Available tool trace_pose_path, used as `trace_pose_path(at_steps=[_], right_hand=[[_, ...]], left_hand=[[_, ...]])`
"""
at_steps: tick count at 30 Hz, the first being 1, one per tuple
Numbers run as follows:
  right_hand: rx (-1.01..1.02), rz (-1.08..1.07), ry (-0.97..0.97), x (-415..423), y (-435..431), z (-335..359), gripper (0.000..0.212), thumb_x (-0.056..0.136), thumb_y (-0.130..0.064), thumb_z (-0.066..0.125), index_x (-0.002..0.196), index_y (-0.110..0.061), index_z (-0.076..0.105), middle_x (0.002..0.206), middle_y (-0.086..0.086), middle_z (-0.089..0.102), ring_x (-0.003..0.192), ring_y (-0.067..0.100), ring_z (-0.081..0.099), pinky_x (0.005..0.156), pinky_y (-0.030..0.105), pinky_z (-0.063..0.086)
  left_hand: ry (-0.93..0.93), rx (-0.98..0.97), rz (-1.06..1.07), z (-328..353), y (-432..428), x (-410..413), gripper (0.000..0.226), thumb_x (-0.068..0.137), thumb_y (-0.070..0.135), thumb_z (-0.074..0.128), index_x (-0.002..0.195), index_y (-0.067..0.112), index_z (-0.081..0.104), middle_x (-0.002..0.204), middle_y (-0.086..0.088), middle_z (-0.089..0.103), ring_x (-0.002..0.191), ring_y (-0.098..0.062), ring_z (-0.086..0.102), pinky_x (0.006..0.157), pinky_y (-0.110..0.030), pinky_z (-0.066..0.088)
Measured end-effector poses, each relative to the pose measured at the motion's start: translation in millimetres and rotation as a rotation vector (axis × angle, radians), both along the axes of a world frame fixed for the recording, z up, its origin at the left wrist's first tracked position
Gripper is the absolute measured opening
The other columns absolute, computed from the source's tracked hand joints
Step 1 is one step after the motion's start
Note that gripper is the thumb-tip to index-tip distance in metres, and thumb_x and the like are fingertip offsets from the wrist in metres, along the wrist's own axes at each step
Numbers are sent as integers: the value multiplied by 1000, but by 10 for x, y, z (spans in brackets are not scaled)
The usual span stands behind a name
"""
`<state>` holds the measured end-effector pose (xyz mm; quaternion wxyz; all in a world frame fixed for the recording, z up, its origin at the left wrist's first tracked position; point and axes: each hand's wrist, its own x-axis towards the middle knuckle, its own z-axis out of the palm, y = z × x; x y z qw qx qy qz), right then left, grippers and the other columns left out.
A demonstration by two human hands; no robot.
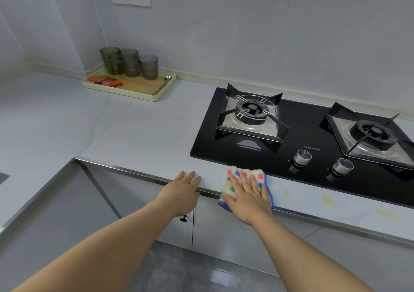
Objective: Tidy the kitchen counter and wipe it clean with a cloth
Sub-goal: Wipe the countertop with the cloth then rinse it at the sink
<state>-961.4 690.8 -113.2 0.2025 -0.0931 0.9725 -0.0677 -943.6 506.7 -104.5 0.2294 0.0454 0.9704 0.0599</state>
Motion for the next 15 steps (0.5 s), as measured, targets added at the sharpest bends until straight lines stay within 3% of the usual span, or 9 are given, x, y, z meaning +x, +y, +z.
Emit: trace_pose_path(at_steps=[8, 15], right_hand=[[-25, 100, -9, 13, -209, -3, 60, 99, -53, 17, 150, -36, -11, 158, -8, -20, 146, 19, -20, 117, 43, -11], [4, -81, -9, -28, 96, -9, 62, 99, -53, 14, 149, -33, -15, 157, -4, -23, 145, 22, -22, 116, 46, -11]], left_hand=[[-2, -52, -41, 34, -8, -15, 53, 104, 31, 21, 152, 19, 3, 160, 2, -3, 148, -23, -4, 119, -40, 20], [7, -75, -32, 21, 49, -11, 52, 104, 32, 20, 152, 19, 4, 160, 2, -2, 148, -24, -2, 116, -40, 26]])
